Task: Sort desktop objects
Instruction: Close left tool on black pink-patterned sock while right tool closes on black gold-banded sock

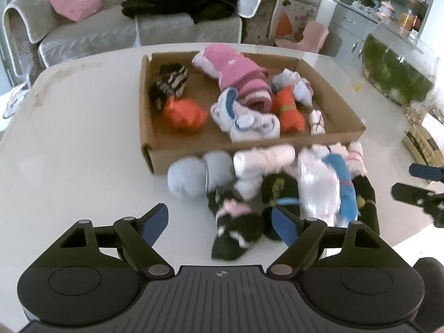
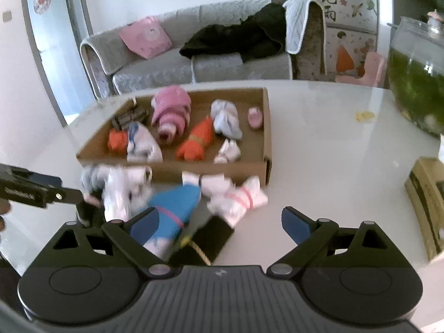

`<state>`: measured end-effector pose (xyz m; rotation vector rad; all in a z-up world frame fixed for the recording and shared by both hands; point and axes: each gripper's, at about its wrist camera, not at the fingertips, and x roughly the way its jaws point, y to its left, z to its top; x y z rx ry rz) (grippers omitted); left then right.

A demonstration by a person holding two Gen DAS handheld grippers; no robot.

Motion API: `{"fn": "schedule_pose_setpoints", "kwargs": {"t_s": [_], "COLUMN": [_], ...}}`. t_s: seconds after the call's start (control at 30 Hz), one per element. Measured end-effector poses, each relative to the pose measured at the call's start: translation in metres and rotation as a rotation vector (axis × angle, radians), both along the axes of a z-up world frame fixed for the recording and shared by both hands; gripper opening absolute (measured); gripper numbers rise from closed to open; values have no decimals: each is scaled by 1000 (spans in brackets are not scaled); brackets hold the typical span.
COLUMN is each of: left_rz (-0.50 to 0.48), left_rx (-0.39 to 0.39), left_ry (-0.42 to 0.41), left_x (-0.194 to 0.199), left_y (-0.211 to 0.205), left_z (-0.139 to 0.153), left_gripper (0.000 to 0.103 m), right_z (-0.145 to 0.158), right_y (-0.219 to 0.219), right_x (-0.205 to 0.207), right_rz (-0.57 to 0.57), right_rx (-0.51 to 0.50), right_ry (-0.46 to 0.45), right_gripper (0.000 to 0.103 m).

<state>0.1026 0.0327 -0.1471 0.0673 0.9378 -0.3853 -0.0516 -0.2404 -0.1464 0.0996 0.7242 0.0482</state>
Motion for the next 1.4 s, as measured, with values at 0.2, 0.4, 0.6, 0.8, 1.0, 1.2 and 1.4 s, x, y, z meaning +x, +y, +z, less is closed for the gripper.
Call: {"fn": "schedule_pose_setpoints", "kwargs": {"t_s": [0.2,0.4,0.6,0.8,1.0,1.2,1.4], "left_rz": [19,40,47,35,31,20,29], "left_rx": [21,14,16,32,67,122,143], "left_ry": [-26,-23,-20,-24,-51,-87,-119], "left_x": [-23,-33,-36,-35,-31,-28,-25], "left_y": [6,18,23,14,3,-7,-11], "left_z": [-5,-6,-6,-8,-16,-26,-31], "left_gripper": [87,87,87,88,88,88,88], "right_z": [-15,-28,-38,-36,-39,-42,-47], "right_y": [14,26,22,14,8,7,9], "right_x": [-6,-8,-13,-25,-28,-22,-21], "right_rz": [-27,-33,-36,-46,-80,-91,-75], "right_rx": [-58,-137,-134,-108,-103,-97,-86], "right_ry": [-26,-36,-29,-52,-63,-62,-45], "right_gripper": [94,94,83,65,78,80,71]}}
